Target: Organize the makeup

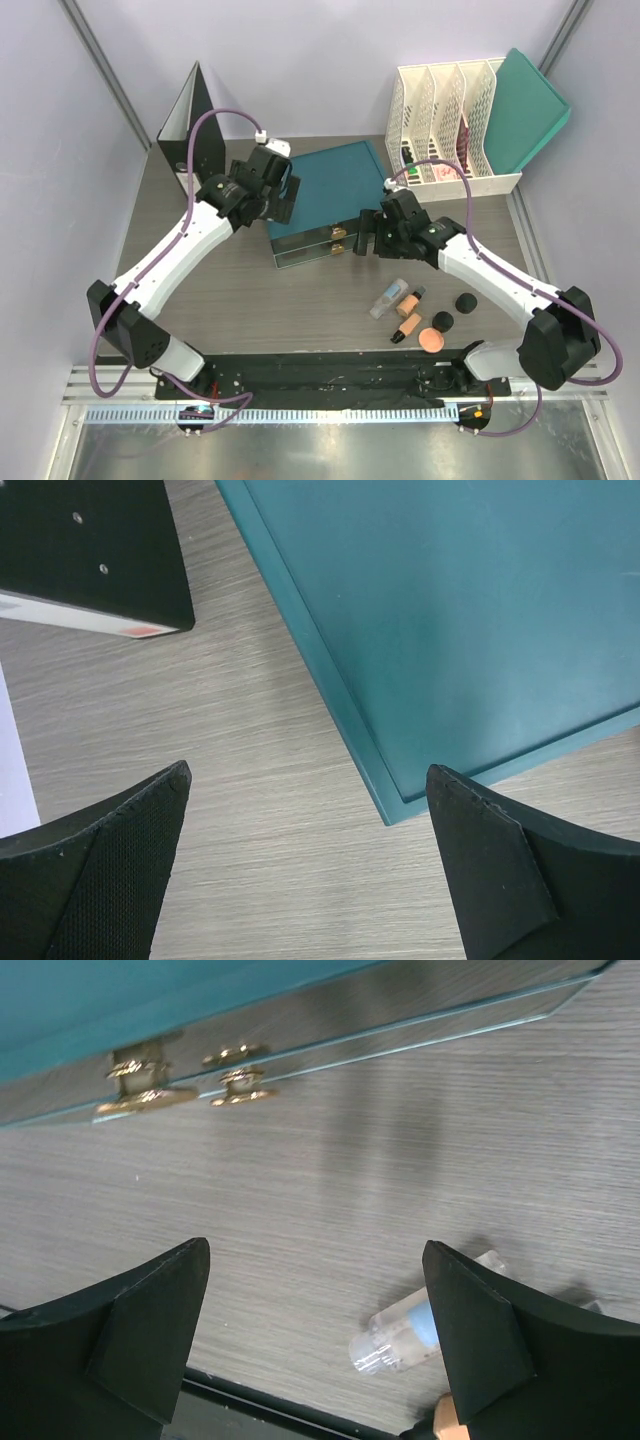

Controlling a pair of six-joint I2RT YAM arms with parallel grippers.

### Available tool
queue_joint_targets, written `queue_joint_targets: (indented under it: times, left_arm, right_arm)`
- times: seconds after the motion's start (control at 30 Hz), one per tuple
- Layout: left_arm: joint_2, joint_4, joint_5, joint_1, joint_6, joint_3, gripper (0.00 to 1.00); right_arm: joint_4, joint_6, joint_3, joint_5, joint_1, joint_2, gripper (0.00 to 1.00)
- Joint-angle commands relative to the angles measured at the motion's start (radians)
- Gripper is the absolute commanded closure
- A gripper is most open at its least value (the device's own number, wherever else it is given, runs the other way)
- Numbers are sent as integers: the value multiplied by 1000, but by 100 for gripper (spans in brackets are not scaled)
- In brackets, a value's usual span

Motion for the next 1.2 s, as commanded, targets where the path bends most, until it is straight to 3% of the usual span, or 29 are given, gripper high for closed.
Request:
queue_joint_targets:
  times: [0.0,0.23,0.37,0.4,0.47,0.5,0.77,1.03,1.17]
  left_arm:
    - [-8,32,17,0,38,-2,0]
    - [32,69,54,0,94,20,5]
    - [66,94,74,0,112,40,24]
    - [74,98,91,0,124,41,52]
    - [97,121,160,-1,156,41,93]
    - [109,118,169,-1,158,48,100]
    - [219,75,158,0,129,110,100]
    - [241,77,161,-1,114,75,100]
    - [232,94,197,0,94,64,100]
  right_arm:
    - [-5,17,24,49,50,-40,8]
    - [-11,23,76,101,115,11,11]
    - [-6,14,105,109,127,40,11]
    - [3,11,108,107,129,44,11]
    - [11,4,119,122,127,60,11]
    - [14,0,125,132,127,66,11]
    - [67,-29,200,129,127,159,11]
    - [106,-62,260,124,129,241,11]
    - [153,-76,236,121,130,258,15]
